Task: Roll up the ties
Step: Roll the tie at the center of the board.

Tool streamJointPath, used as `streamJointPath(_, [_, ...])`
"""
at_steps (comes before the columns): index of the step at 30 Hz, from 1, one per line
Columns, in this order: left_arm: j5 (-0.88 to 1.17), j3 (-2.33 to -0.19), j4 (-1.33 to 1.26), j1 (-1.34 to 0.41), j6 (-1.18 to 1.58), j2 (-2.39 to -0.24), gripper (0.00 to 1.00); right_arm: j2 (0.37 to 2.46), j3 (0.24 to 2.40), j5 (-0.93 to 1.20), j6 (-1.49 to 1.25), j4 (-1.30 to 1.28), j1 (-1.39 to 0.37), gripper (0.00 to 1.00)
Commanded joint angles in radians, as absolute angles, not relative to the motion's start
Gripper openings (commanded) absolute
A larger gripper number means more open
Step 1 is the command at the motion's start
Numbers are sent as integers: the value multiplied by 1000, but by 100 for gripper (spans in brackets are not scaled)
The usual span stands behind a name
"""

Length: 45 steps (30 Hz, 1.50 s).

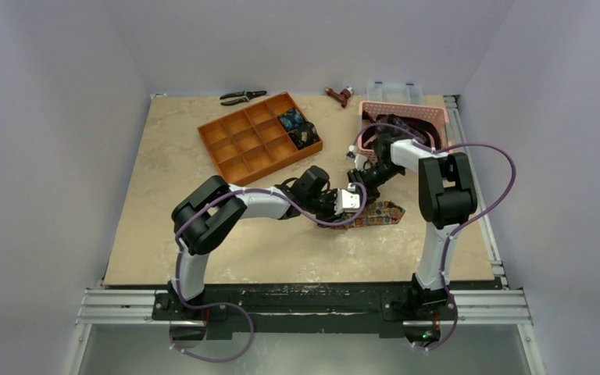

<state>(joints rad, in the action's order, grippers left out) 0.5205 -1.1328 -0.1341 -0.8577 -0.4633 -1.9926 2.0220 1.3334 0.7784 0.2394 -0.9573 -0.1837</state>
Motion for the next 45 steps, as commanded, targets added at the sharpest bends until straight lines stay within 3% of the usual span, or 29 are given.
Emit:
streamJointPath(1, [468,-1093,-3,-841,-418,-1997,20,2029,1309,661,196,-862,-184,22])
streamJointPath(11, [379,-1068,-88,-819,-237,-1883,23,2109,1264,459,215,-789,-184,19])
streamJointPath(27, [317,-1094,119,-861,-494,-2016,35,2125,1370,485,273,-820,-185,24])
streamJointPath(30, [319,-1100,132,-861,-491,-2026,36,2097,1394,563,285,-844,-184,31])
streamJointPath(35, [308,-1111,152,-861,-491,-2045,38,2006,1402,775,285,-937,-181,54])
streamJointPath(39, [304,-1111,153,-861,-496,-2044,39,1968,1351,932,257,-971,-182,54])
streamJointPath(45, [305,-1116,150,-862,-499,-2048,41,2030,1335,957,215,-924,-212,52])
